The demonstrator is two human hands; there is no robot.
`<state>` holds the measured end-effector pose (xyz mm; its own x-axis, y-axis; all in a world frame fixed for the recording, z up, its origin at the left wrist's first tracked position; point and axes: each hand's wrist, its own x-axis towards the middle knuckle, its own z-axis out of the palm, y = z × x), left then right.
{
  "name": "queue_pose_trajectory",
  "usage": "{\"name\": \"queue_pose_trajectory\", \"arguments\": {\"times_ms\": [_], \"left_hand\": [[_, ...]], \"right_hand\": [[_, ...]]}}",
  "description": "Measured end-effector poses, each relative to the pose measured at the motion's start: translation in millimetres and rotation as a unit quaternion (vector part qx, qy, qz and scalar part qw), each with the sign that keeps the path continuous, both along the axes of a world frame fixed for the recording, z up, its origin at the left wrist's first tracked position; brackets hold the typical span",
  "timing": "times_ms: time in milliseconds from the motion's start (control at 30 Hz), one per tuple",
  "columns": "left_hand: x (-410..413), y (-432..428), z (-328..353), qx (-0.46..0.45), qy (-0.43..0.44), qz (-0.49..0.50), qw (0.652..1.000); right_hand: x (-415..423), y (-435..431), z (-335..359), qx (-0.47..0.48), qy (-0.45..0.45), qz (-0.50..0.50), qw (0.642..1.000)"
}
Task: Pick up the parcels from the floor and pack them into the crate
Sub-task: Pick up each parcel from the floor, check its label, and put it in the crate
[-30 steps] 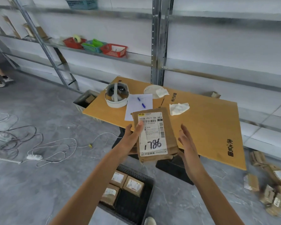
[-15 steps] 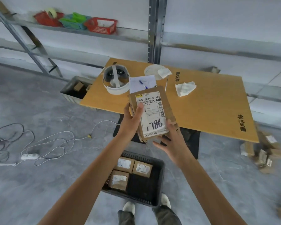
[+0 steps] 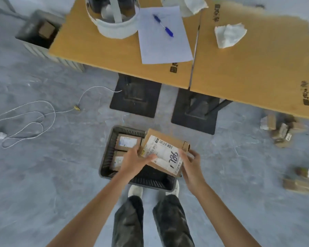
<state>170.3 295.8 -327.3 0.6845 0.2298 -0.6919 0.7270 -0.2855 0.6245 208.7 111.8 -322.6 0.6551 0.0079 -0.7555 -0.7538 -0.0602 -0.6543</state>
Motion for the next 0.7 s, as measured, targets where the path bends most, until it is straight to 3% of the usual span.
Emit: {"name": "queue_pose_trajectory", "arguments": {"times_ms": [200, 500, 600, 700], "left_hand": [[-34.0, -10.7, -193.4, 0.020, 0.121, 0.034, 0.992], [-28.9, -7.0, -467.0, 0.017, 0.176, -0.028, 0.984], [-26.5, -14.8, -518.7, -0.044, 0.211, 0.085, 0.973], [-26.7, -20.0, -547.0, -0.117, 0.202, 0.283, 0.930]], "right_hand": [[-37.5, 18.4, -196.8, -0.068, 0.095, 0.124, 0.985], [-31.9, 33.0, -468.5, -0.183, 0.145, 0.147, 0.961], [-28.1, 36.2, -536.1, -0.209, 0.139, 0.170, 0.953], [-27.7, 40.7, -586.3, -0.212, 0.144, 0.143, 0.956]]}}
